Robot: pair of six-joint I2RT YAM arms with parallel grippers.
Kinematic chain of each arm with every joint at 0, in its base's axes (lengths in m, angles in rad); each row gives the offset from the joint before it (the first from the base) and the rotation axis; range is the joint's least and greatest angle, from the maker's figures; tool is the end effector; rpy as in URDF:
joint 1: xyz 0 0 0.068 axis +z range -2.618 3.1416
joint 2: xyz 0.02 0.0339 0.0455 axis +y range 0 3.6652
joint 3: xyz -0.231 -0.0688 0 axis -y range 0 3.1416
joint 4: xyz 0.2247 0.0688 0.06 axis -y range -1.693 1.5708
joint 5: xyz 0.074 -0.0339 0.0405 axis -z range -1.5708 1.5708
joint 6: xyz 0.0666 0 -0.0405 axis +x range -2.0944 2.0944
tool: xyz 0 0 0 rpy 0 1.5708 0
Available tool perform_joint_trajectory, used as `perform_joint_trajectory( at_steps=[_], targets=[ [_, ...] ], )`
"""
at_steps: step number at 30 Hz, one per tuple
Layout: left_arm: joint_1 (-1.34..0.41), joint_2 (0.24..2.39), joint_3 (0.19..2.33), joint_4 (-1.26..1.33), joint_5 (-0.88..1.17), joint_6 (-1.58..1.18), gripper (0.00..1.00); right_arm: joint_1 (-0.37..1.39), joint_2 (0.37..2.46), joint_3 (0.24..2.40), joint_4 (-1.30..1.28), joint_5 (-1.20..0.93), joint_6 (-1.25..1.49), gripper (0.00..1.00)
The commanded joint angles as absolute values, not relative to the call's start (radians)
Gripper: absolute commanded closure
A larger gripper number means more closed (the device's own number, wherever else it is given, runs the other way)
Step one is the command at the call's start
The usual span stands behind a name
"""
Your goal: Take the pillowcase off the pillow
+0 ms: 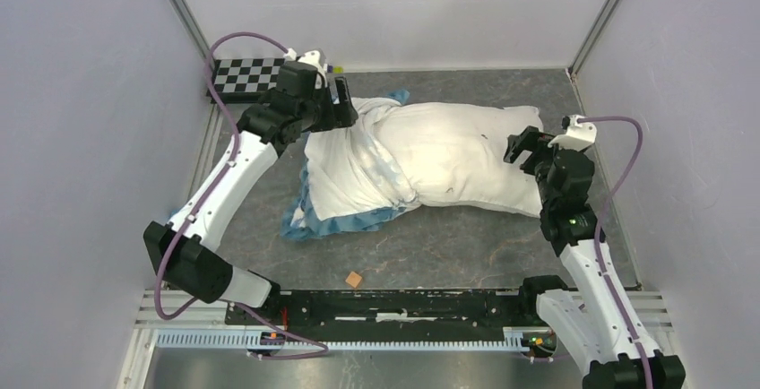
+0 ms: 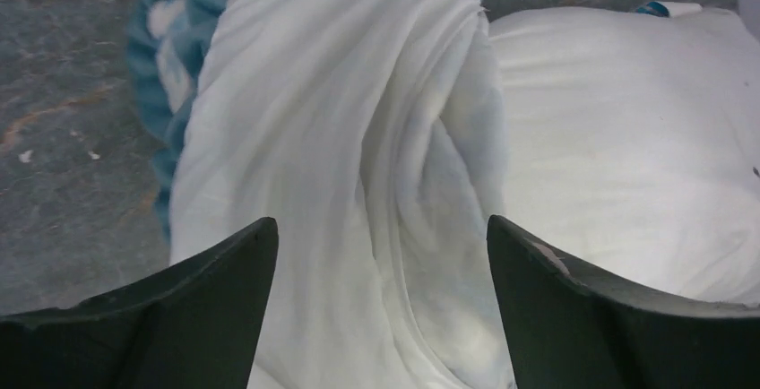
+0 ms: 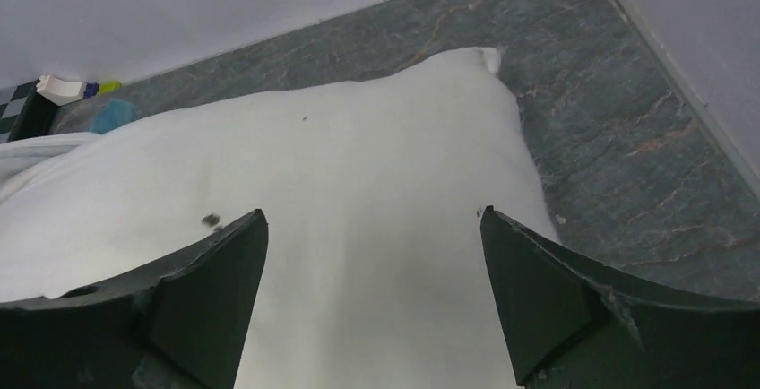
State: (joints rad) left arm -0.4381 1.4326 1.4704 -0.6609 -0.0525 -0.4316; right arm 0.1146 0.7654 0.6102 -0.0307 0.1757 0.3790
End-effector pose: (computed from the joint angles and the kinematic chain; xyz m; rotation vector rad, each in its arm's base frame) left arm 0.2954 -0.1345 0.3288 -0.0227 2.2260 -0.4279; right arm 0.2217 0.0138 0.2723 0.3581 1.7214 0.2056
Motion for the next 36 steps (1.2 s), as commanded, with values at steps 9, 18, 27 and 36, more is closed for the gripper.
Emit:
perform_joint_trajectory(
  at_steps=[9, 18, 27, 36],
  targets=[
    [-0.721, 1.21, 1.369, -0.798, -0.173, -0.586, 0.0, 0.225, 0.83, 0.759, -0.206, -0.139, 0.165, 0.02],
    [-1.209, 1.164, 1.165, -0.679, -0.522, -0.973, 0.02, 0.46, 0.727, 0.729, -0.37, 0.01, 0.26, 0.02],
    [-1.28, 1.275, 1.023, -0.495, -0.688, -1.147, 0.0, 0.465, 0.705, 0.514, -0.297, -0.038, 0.287, 0.02],
    [-1.117, 1.352, 0.979, -0.368, -0.591, -1.155, 0.0, 0.465, 0.776, 0.376, -0.127, -0.056, 0.331, 0.02]
  ],
)
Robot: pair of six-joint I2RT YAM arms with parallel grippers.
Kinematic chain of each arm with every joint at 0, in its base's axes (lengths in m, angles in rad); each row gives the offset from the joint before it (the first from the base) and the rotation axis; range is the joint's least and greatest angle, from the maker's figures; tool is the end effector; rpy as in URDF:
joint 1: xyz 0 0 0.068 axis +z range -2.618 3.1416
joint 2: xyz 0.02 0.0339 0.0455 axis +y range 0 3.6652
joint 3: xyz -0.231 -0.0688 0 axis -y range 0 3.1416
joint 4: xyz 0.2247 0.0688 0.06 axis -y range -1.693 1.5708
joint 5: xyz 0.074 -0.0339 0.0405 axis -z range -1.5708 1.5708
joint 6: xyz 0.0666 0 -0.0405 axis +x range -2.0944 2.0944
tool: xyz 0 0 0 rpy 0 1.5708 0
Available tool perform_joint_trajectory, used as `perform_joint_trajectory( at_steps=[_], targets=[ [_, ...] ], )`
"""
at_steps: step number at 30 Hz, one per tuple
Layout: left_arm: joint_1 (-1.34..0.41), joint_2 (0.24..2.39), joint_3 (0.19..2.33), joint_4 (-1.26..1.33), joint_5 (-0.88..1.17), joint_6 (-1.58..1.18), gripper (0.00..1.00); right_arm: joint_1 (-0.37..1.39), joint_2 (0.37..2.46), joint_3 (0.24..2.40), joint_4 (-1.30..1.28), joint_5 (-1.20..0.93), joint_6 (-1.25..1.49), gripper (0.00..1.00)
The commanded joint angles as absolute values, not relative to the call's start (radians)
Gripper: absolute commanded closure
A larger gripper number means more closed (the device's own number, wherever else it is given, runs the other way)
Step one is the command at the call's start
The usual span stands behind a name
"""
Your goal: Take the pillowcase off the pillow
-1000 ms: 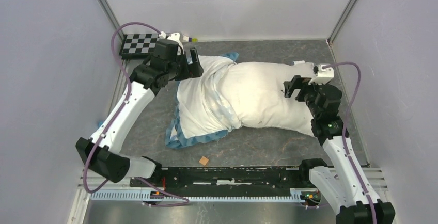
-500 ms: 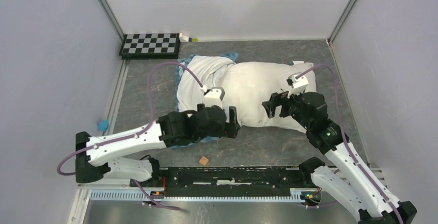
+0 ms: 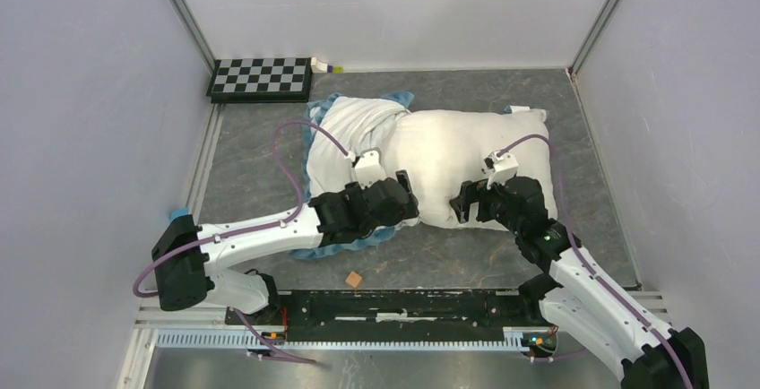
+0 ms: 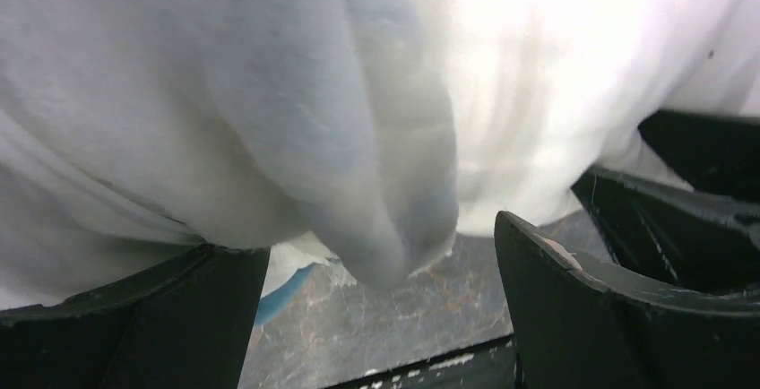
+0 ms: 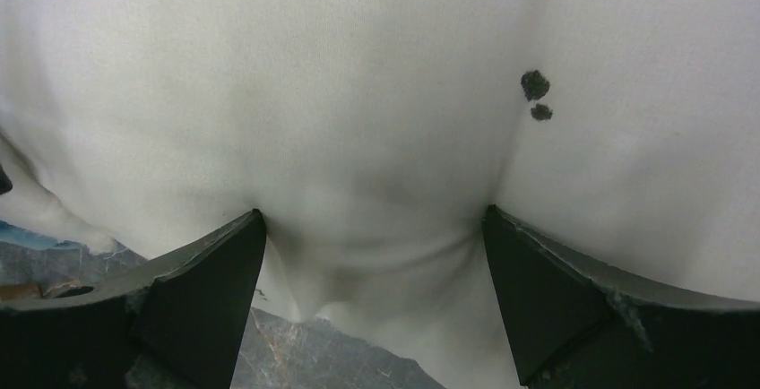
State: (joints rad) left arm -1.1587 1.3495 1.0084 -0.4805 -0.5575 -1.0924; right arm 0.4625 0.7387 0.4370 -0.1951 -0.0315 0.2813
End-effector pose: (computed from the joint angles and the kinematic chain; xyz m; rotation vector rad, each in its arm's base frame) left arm 0.1484 -0.2516 0.2247 -0.1810 2.2892 -0.5284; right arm 0.1827 0.0934 0.1926 -0.2100 2.0934 0.4860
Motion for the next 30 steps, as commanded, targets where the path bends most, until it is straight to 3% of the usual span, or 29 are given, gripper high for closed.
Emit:
perform_joint_trajectory(
  at_steps=[1, 7, 13, 16, 19, 21, 25, 30],
  targets=[
    [-1.109, 1.357, 0.976, -0.369, -0.611, -1.155, 0.0, 0.465, 0.784, 0.361, -0.097, -0.055, 0.347, 0.02],
    [-1.031, 1.375, 0.93, -0.328, -0.627, -1.138, 0.08, 0.464, 0.788, 0.284, 0.077, -0.031, 0.422, 0.04],
    [-1.022, 1.359, 0.913, -0.328, -0.645, -1.091, 0.34, 0.465, 0.813, 0.292, 0.09, -0.011, 0.401, 0.24],
    [-1.02, 1.331, 0.9, -0.367, -0.651, -1.079, 0.39, 0.465, 0.801, 0.296, 0.084, 0.046, 0.391, 0.43],
    [-1.021, 1.29, 0.877, -0.406, -0.625, -1.01, 0.48, 0.465, 0.778, 0.319, 0.06, 0.086, 0.371, 0.78],
    [-1.012, 1.254, 0.846, -0.463, -0.634, -1.01, 0.6, 0.465, 0.769, 0.342, 0.033, 0.127, 0.354, 0.99],
    [-0.945, 1.148, 0.724, -0.481, -0.62, -1.025, 0.86, 0.465, 0.765, 0.393, -0.036, 0.219, 0.319, 1.0],
    [-0.857, 0.998, 0.643, -0.522, -0.641, -1.016, 0.93, 0.455, 0.753, 0.48, -0.109, 0.38, 0.271, 1.0]
  ],
)
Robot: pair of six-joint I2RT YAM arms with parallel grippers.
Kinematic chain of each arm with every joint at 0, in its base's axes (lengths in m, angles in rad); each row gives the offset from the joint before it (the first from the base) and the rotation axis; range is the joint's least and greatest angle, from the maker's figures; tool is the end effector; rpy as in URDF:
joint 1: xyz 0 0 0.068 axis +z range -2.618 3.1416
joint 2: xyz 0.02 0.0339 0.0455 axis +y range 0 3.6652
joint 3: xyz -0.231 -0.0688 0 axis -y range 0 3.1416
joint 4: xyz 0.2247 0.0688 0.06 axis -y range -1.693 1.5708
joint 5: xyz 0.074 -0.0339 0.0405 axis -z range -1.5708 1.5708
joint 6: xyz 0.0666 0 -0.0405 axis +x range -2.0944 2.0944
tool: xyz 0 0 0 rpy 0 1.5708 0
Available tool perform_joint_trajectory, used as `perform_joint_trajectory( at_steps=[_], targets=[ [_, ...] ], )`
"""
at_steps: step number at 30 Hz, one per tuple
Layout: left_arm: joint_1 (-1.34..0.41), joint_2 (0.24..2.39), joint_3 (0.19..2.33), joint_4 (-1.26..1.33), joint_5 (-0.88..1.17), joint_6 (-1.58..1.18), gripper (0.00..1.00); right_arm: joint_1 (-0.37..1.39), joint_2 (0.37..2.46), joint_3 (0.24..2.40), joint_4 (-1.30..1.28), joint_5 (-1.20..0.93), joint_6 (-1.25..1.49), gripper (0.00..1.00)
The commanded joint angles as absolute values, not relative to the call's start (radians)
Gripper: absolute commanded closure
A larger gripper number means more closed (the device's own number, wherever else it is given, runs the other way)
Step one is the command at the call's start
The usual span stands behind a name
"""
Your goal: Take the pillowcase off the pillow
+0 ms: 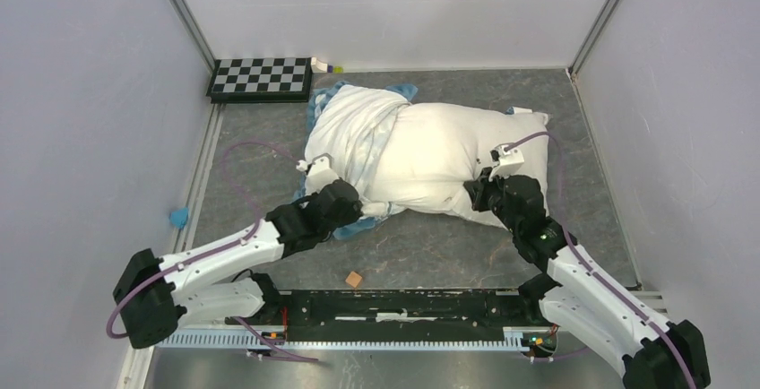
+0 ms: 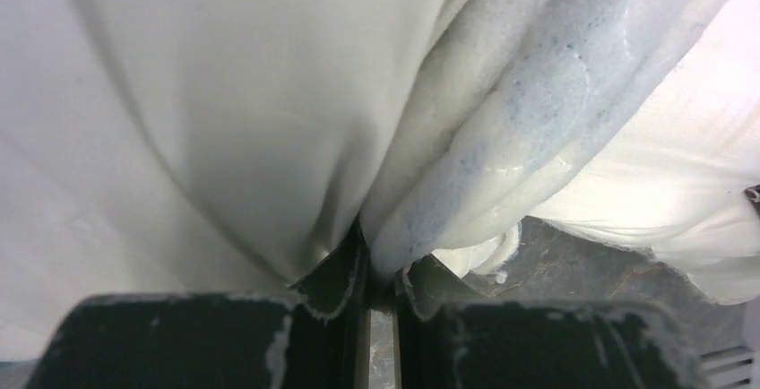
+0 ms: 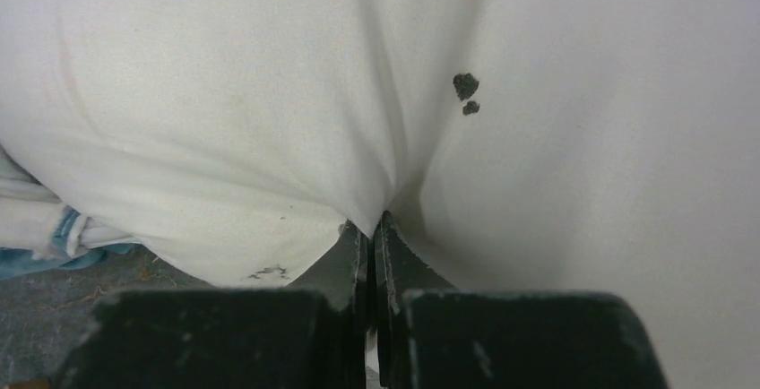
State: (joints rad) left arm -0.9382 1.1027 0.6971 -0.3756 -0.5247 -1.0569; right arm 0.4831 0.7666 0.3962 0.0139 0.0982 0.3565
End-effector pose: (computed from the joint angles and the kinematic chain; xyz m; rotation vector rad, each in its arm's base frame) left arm 0.1684 -0.1733 0.1934 -0.3852 2.2336 -0.4605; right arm 0.1945 0.0947 0.1994 -0.0570 1.9529 0.4652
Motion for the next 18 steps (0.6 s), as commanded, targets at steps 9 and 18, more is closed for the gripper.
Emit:
perform_joint_trajectory(
  at_steps=[9, 18],
  targets=[
    [-0.669, 0.854, 0.649, -0.613, -0.664, -0.965, 0.95, 0.302, 0.713, 0.683, -0.182, 0.496, 0.192, 1.0],
    [-0.618, 0.727, 0.757, -0.684, -0.748, -0.837, 0.98, 0.272, 0.739, 0.796, -0.153, 0.642, 0.187, 1.0]
  ],
)
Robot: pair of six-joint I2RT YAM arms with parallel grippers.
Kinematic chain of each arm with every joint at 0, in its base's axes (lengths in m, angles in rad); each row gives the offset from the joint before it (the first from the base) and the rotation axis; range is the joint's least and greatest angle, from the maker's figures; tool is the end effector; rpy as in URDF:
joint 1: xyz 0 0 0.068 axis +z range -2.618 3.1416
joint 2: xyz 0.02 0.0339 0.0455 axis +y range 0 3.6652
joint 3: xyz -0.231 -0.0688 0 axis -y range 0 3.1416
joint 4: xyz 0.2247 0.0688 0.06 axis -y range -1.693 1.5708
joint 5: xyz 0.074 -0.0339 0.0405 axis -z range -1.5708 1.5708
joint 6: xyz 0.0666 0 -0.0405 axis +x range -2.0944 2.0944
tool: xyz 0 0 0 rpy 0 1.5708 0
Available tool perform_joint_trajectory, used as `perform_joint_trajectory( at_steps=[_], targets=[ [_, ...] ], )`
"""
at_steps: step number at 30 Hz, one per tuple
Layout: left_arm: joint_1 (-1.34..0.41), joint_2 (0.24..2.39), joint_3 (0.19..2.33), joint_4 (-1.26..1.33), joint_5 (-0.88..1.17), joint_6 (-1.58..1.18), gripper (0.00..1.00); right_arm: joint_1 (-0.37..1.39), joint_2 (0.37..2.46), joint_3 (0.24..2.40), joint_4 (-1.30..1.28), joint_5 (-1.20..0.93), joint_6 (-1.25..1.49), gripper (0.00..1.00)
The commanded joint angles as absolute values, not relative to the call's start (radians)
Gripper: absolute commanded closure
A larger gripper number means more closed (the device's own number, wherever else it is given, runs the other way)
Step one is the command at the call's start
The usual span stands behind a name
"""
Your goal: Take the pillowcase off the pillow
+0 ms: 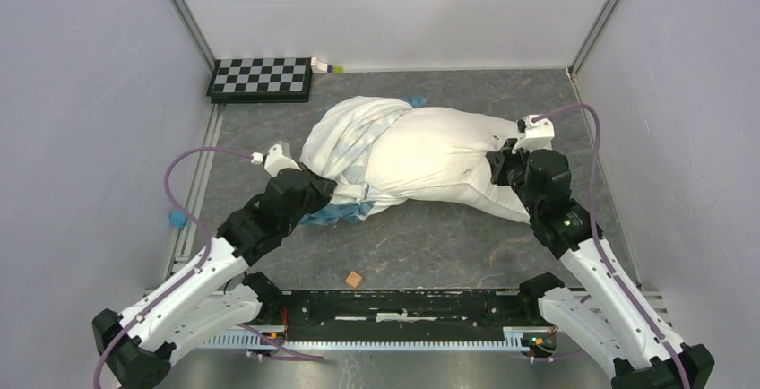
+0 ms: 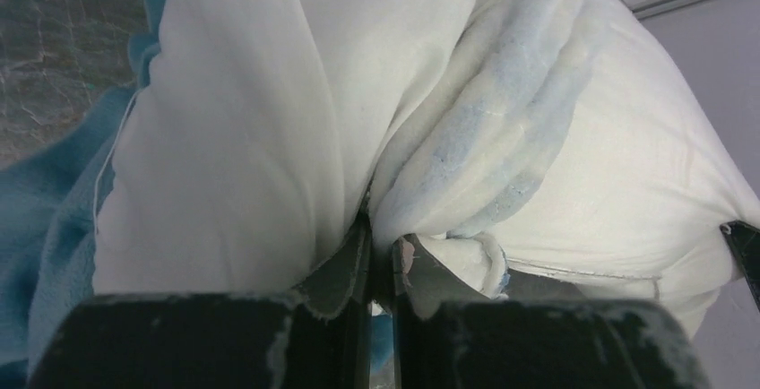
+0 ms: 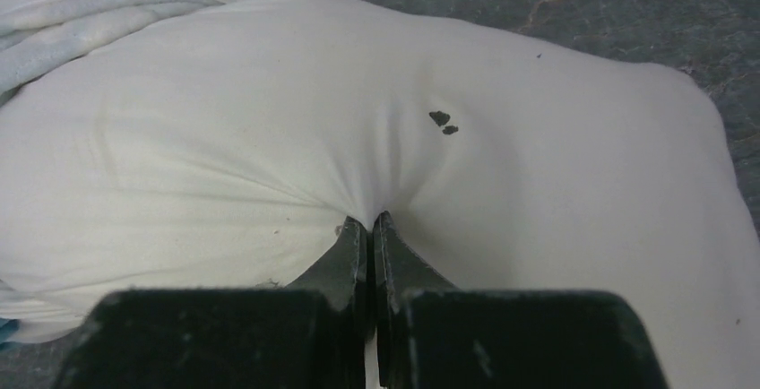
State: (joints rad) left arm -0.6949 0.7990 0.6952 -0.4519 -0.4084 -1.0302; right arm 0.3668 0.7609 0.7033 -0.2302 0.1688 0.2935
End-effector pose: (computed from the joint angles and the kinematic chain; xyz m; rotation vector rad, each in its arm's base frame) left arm 0.1732 -0.1099 0.2442 -0.5949 2.0510 -0.6103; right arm 0.2041 0.0664 0.2801 0.0493 1.8646 0.3017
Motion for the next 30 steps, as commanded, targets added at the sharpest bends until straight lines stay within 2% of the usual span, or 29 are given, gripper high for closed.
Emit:
perform_joint_trajectory(
  at_steps=[1, 4, 7, 9, 12, 13, 18, 21, 24, 30],
  targets=[
    [-0.617, 0.725, 0.772, -0.68, -0.746, -0.802, 0.97, 0.272, 0.74, 0.798, -0.138, 0.65, 0.169, 1.0],
    [-0.615, 0.748, 0.843, -0.685, -0.728, -0.7, 0.98, 0.272, 0.775, 0.85, -0.14, 0.624, 0.101, 1.0],
    [-0.615, 0.792, 0.935, -0.667, -0.645, -0.6, 0.98, 0.27, 0.827, 0.934, -0.192, 0.422, 0.039, 0.97],
    [-0.616, 0.818, 0.999, -0.638, -0.55, -0.549, 0.98, 0.272, 0.856, 0.98, -0.216, 0.24, 0.011, 0.81],
    [-0.615, 0.865, 1.088, -0.593, -0.374, -0.53, 0.98, 0.272, 0.885, 1.015, -0.208, 0.008, -0.021, 0.37],
    [-0.616, 0.888, 1.12, -0.589, -0.322, -0.544, 0.98, 0.271, 0.894, 1.025, -0.206, -0.056, -0.029, 0.28],
    [-0.615, 1.004, 1.261, -0.578, -0.064, -0.6, 0.98, 0.274, 0.916, 1.063, -0.202, -0.4, -0.105, 0.04],
    [-0.615, 1.044, 1.298, -0.577, -0.04, -0.608, 0.98, 0.323, 0.915, 1.051, -0.169, -0.498, -0.089, 0.02],
    [-0.615, 1.056, 1.318, -0.578, -0.053, -0.608, 0.98, 0.482, 0.954, 1.095, -0.269, -0.309, -0.184, 0.02],
    [-0.615, 1.084, 1.376, -0.595, -0.067, -0.591, 0.98, 0.678, 1.034, 1.109, -0.332, -0.252, -0.269, 0.02]
  ],
)
